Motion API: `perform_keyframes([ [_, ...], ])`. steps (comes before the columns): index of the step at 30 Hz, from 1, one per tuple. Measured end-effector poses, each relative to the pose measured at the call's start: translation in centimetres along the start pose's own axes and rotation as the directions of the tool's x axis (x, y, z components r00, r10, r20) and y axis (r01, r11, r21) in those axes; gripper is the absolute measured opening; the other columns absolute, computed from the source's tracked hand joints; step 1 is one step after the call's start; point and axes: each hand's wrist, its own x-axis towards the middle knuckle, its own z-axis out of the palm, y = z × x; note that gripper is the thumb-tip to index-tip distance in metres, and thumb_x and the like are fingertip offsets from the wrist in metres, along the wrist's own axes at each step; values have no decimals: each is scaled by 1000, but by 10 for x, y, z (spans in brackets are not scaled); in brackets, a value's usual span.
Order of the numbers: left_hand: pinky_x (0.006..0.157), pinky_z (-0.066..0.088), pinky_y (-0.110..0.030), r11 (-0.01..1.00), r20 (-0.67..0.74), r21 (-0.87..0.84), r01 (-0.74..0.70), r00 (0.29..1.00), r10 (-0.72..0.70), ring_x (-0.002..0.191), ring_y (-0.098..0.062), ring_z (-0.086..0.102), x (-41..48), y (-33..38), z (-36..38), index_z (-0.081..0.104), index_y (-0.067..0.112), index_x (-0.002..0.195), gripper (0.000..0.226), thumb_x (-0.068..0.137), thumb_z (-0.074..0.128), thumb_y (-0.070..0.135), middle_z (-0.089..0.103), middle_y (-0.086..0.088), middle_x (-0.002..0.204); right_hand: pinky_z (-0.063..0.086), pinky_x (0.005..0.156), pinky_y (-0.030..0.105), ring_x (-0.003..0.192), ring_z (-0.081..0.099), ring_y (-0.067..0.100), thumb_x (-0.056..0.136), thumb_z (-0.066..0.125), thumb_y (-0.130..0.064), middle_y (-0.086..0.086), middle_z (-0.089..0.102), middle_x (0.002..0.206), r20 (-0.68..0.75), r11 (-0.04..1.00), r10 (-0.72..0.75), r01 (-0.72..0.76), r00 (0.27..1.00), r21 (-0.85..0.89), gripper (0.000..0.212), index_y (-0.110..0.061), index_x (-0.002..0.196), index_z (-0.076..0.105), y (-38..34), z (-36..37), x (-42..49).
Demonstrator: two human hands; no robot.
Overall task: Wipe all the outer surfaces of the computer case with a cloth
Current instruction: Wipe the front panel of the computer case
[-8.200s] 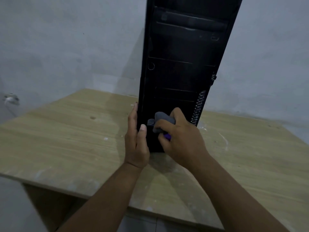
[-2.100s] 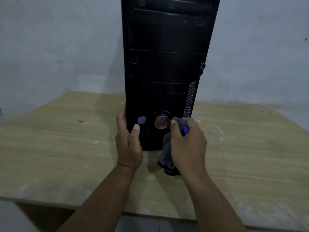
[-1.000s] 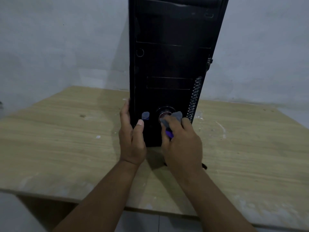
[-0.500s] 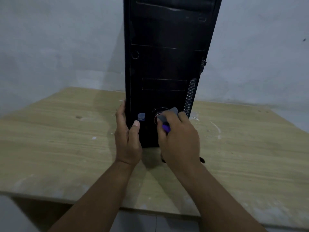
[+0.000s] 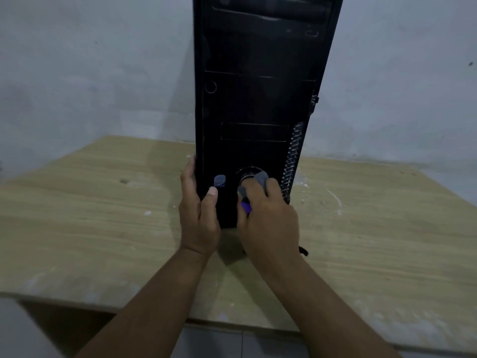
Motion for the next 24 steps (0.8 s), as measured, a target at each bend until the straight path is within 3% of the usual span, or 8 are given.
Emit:
perform_keyframes([
  [5, 114, 39, -48, 1000, 0, -4, 4, 1000, -4, 139, -19, 47, 0, 1, 1, 27, 2, 153, 66, 93, 41, 28, 48, -7, 150, 34, 39, 26, 46, 49, 24, 79, 72, -23, 11, 59, 95, 131, 983, -106, 124, 986, -138, 27, -15, 105, 66, 17, -17, 6],
  [8, 114, 40, -42, 1000, 18, 3, -10, 1000, 10, 139, -19, 47, 0, 2, 1, 28, 2, 153, 65, 94, 40, 27, 48, -6, 149, 38, 51, 30, 61, 56, 26, 94, 58, -28, 9, 56, 108, 213, 981, 8, 34, 977, -192, 29, -18, 121, 57, 10, -24, 7],
  [13, 111, 41, -32, 1000, 16, 3, -6, 1000, 6, 138, -16, 48, 0, 4, 2, 27, 3, 153, 66, 93, 40, 26, 49, -3, 148, 29, 50, 26, 55, 42, 20, 88, 65, -22, 9, 58, 101, 119, 996, 78, -72, 990, -55, 26, -18, 114, 61, -3, -10, 0],
  [19, 107, 44, -31, 1000, 16, 3, -12, 1000, 12, 134, -16, 51, 1, 3, 1, 29, 3, 152, 64, 94, 41, 26, 52, -1, 145, 19, 42, 18, 52, 34, 14, 83, 71, -20, 6, 56, 92, -14, 1000, 4, -5, 1000, -14, 20, -16, 101, 63, 0, -6, 11],
  [24, 112, 41, -49, 1000, 5, -21, 11, 1000, -11, 137, -22, 49, 1, 1, 0, 28, 5, 153, 65, 93, 41, 28, 49, -6, 148, 28, 41, 23, 49, 36, 15, 79, 77, -19, 9, 57, 91, -18, 999, -31, 30, 999, -31, 28, -12, 103, 65, 6, 1, 0],
])
